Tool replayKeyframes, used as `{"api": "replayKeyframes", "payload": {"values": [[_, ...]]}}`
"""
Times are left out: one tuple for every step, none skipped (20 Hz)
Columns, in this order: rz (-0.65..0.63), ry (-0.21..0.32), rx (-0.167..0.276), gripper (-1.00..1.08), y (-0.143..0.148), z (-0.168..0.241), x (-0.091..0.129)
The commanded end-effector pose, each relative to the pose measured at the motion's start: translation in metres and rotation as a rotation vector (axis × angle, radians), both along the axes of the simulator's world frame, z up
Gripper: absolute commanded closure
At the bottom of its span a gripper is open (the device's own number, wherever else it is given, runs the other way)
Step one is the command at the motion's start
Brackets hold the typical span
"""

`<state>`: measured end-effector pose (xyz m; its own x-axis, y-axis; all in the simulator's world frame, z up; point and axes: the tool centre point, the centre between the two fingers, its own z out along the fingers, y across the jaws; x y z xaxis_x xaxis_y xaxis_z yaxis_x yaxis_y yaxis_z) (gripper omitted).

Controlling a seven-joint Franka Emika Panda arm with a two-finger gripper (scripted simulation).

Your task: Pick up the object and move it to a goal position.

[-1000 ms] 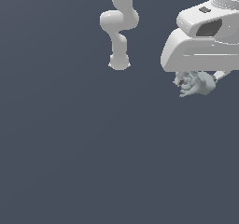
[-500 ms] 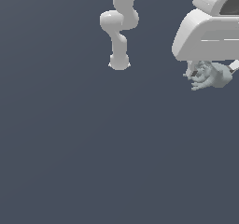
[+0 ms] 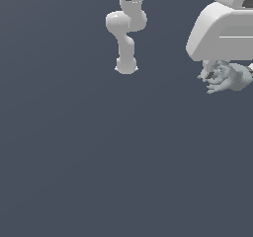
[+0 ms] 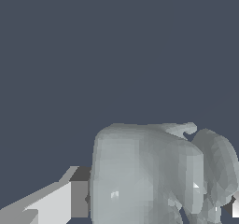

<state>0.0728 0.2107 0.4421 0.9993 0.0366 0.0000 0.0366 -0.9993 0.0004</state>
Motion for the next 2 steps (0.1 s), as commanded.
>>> {"api": "replayKeyframes", "payload": {"values": [[0.0,0.0,0.0,1.08,0.0002,0.0008,0.0003],[0.0,0.0,0.0,1.08,0.0002,0.0008,0.0003]]}}
